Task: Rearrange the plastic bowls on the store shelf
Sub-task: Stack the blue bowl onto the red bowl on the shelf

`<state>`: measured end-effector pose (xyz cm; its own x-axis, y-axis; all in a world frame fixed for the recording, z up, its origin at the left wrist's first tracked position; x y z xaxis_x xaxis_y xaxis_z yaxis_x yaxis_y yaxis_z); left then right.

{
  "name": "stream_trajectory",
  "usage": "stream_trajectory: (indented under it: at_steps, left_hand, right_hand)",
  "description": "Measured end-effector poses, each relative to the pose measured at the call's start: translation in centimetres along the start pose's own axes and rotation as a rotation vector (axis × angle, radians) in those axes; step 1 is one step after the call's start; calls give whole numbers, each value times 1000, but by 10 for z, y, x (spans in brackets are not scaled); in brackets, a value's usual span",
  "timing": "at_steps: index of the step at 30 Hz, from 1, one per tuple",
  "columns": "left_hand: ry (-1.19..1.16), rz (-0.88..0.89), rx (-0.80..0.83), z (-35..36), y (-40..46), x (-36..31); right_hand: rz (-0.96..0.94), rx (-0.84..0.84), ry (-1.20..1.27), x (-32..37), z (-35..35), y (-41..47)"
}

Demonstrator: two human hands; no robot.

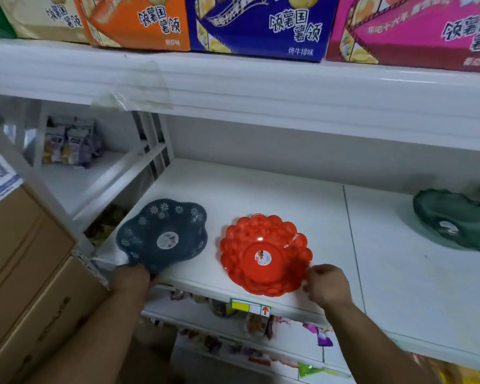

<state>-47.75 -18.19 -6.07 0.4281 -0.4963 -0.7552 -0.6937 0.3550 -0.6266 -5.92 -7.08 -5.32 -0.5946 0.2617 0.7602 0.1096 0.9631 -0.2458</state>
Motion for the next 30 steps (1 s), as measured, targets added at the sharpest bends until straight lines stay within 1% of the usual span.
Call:
stream_trajectory:
  at_steps: [4, 6, 9, 11, 14, 17, 19, 22, 25, 27, 30]
  left_hand:
    - [-74, 64, 77, 8, -7, -24]
    - [-81, 95, 179, 23, -18, -35]
    - [60, 165, 378, 56, -59, -44]
    - [145, 169, 487, 79, -79, -38]
    - [246, 160, 555, 105, -88, -23]
    - [353, 168, 579, 119, -89, -11]
    - [399, 166, 591, 126, -87, -5]
    - [455, 177, 596, 133, -83, 1]
    - [497, 210, 577, 136, -80, 2]
    - [568, 260, 523, 133, -76, -1]
    - [726, 393, 374, 129, -67, -14]
  right_hand:
    - [112, -6, 148, -8, -1, 3]
    - [140, -2, 184, -10, -2, 2]
    - [171, 2, 261, -14, -2, 1]
    - [192, 6, 327, -16, -1, 0]
    - [235, 21, 407, -19, 1, -4]
    - [286, -2, 544, -21, -1, -10]
    - [303, -7, 580, -21, -2, -12]
    - [309, -14, 601, -17, -3, -13]
    - [273, -17, 577, -12, -4, -13]
    - [244, -24, 548, -11, -5, -12]
    - [211, -28, 516, -10, -5, -8]
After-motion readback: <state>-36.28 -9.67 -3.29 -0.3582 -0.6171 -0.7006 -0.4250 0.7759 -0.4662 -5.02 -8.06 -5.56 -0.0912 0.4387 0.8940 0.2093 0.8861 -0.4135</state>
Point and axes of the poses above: each hand's wrist, its own y-axis towards the middle knuckle, its own z-axis out of the palm, x = y × z, the point moved 8 cm from there along y, towards the middle knuckle, and after that the axes turned 7 degrees about -z, right-handed, at the moved point
